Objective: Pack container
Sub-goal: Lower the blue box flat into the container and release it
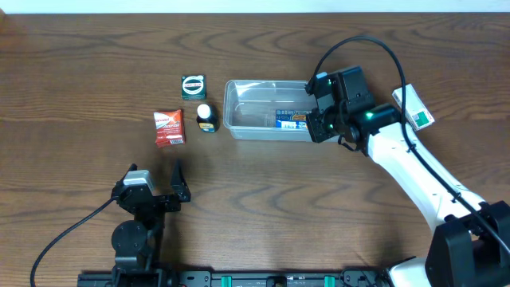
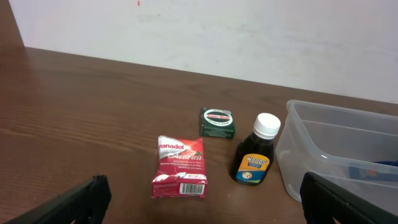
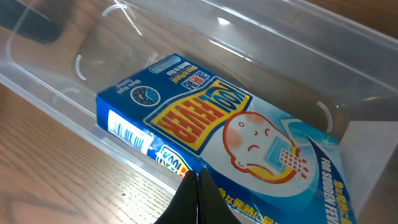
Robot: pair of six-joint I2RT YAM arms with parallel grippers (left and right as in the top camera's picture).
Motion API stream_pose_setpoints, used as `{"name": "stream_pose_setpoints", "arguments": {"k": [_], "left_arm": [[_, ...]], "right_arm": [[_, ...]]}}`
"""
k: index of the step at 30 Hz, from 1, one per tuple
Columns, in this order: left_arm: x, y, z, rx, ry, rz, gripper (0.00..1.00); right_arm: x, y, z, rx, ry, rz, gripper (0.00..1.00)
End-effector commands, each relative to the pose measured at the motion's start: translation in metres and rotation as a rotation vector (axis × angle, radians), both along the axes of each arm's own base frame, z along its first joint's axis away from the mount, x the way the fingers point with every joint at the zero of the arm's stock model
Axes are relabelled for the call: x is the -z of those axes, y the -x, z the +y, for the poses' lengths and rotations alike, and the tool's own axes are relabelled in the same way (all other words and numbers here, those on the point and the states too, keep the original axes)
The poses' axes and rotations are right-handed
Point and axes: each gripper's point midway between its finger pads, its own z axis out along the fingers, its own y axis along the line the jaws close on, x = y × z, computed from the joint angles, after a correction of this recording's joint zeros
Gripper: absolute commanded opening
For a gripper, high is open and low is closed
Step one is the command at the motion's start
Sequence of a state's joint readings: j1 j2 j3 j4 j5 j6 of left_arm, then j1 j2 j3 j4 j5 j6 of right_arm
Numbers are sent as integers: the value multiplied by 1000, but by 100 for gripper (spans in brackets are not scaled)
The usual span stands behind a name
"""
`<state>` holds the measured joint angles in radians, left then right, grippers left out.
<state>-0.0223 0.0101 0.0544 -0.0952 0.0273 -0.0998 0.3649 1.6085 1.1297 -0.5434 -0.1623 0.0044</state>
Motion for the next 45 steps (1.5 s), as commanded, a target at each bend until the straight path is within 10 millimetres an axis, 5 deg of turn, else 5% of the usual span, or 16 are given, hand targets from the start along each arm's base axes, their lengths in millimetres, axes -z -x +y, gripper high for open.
{"name": "stream_pose_setpoints", "arguments": {"k": [1,32,45], "left_arm": [[17,0,-1,12,-12,37,98],[17,0,-1,12,-12,37,98],[17,0,-1,12,-12,37,98]], "right_arm": [[9,3,0,13,2,9,1],[48,9,-7,26,41,48,1],[30,-3,-2,23,10,16,1]]}}
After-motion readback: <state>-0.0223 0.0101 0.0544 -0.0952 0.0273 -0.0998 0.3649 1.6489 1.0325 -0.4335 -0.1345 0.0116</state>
